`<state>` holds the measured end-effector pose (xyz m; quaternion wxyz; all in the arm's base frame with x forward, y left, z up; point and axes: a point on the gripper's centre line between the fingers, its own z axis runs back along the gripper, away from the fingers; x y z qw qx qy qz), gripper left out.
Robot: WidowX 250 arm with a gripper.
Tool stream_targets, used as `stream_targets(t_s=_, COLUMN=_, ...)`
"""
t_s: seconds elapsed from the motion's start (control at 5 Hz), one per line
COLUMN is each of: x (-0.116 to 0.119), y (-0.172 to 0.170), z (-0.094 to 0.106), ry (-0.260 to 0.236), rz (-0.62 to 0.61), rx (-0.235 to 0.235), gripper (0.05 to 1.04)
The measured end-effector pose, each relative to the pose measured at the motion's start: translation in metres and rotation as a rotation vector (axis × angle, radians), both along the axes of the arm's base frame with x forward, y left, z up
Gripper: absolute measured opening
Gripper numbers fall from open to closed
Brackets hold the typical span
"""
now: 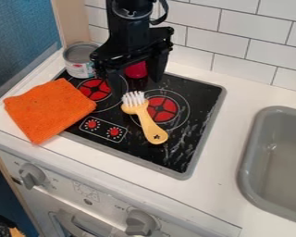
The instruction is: Put a red object on the lower side of the burner
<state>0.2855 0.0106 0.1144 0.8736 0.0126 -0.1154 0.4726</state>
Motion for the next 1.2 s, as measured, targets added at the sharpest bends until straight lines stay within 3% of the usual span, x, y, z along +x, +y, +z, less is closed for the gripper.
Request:
stream_targets(t_s=0.2, x=-0.002, y=-0.001, z=-0.009, ry=0.036, rz=-0.003, rx=-0.003, gripper=1.001)
stream_targets(t_s=0.4, x=0.014, y=0.019, z=-0.014, ry=0.081, rz=-0.002, rx=-0.035, gripper=1.001)
stream_targets(t_s=0.6, x=0.032, y=0.030, z=-0.017, ry=0.050, rz=-0.052, rx=-0.070, gripper=1.001)
stream_targets(t_s=0.8, x=0.052, y=0.042, z=-0.023, ry=0.025, rz=-0.079, rx=-0.075, gripper=1.001)
stream_targets(t_s=1.2, x=0.089, y=0.053, z=-0.033, ry=-0.006, rz=-0.096, rx=-0.001, gripper=1.001)
